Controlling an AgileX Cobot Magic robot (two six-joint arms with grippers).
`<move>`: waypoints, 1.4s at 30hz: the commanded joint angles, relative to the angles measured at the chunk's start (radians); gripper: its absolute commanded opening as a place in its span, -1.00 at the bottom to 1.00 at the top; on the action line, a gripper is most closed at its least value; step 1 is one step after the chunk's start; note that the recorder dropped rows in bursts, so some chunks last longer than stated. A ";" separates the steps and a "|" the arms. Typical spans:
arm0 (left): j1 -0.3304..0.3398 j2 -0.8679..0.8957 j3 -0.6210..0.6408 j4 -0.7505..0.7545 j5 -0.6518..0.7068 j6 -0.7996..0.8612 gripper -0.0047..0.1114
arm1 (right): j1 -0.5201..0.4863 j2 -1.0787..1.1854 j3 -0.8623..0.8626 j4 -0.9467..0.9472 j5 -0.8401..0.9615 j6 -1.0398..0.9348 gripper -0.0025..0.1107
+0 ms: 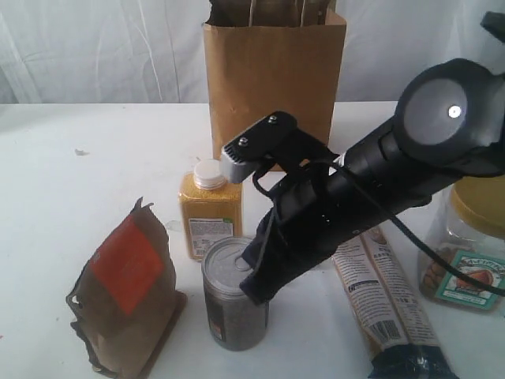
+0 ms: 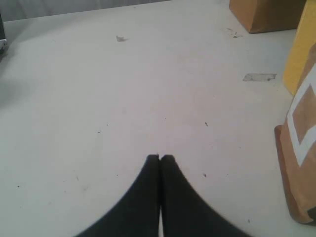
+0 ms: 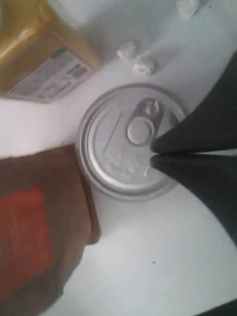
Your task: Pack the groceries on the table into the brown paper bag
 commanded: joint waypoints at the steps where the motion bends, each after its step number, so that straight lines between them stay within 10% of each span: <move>1: -0.006 -0.004 0.005 -0.006 -0.001 0.000 -0.92 | 0.055 -0.001 -0.069 -0.012 0.130 -0.126 -0.96; 6: -0.006 -0.004 0.005 -0.006 -0.001 0.000 -0.92 | 0.058 -0.001 -0.061 -0.161 0.095 -0.111 -0.96; 12: -0.006 -0.004 0.005 -0.006 -0.001 0.000 -0.92 | 0.058 -0.001 0.005 -0.523 -0.072 0.438 -0.96; 24: -0.006 -0.004 0.005 -0.006 -0.001 0.000 -0.92 | 0.026 0.022 -0.040 -0.664 -0.020 0.905 -0.96; 30: -0.006 -0.004 0.005 -0.006 -0.001 0.000 -0.92 | -0.079 0.174 -0.166 -0.465 0.213 0.714 -0.96; 42: -0.006 -0.004 0.005 -0.006 -0.001 0.000 -0.92 | -0.071 0.370 -0.167 0.174 0.065 0.162 -0.96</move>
